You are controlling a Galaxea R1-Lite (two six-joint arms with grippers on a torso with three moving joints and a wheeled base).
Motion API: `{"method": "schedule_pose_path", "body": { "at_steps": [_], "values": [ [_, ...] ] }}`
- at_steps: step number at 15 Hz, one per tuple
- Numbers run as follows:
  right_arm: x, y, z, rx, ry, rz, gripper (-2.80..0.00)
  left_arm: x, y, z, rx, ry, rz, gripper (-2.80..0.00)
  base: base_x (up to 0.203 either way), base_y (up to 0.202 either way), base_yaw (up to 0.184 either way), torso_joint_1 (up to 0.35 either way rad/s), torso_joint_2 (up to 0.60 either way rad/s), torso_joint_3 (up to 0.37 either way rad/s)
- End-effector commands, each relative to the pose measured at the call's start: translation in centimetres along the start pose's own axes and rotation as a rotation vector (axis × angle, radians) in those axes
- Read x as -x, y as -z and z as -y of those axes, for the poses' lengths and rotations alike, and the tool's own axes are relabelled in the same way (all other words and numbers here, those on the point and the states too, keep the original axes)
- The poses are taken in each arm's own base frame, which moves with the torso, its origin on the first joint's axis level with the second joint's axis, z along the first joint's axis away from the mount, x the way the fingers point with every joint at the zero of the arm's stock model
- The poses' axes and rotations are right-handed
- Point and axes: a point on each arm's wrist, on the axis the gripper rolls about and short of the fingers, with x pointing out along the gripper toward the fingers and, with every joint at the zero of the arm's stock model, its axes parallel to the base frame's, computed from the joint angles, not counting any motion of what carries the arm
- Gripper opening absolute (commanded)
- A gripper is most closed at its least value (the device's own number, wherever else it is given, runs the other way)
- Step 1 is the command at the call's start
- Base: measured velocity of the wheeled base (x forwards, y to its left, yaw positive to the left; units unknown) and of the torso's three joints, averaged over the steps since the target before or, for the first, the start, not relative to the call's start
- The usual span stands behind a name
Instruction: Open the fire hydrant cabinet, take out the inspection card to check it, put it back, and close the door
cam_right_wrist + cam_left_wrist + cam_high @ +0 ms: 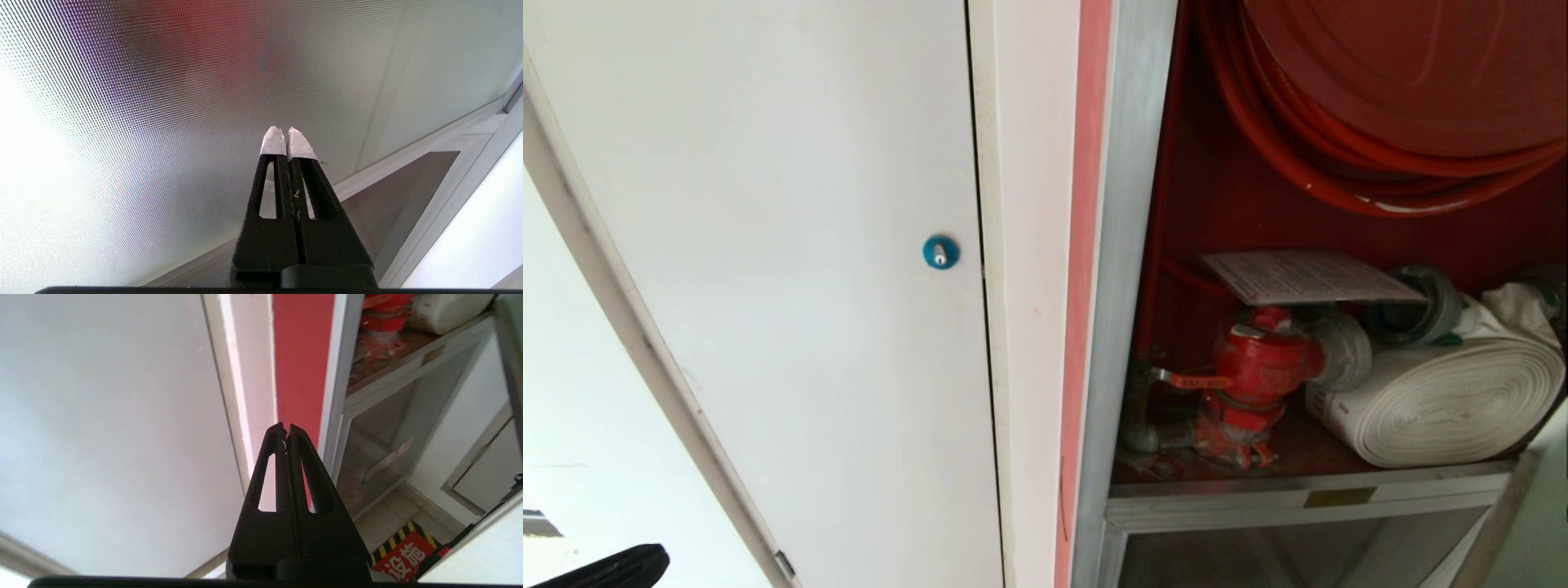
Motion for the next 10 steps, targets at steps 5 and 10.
{"method": "schedule_pose_path", "body": {
  "at_steps": [5, 10],
  "values": [
    [0.0, 0.0, 0.0, 0.0, 0.0, -0.003, -2.8, 1.3, 1.2, 0.0, -0.002, -0.29, -0.002, -2.8, 0.0, 0.0, 0.0, 0.0, 0.0, 0.0],
    [0.0, 0.0, 0.0, 0.0, 0.0, -0.003, -2.8, 3.3, 4.6, 1.9, -0.032, -0.345, 0.097, -2.8, 0.0, 0.0, 0.0, 0.0, 0.0, 0.0]
  ]
}}
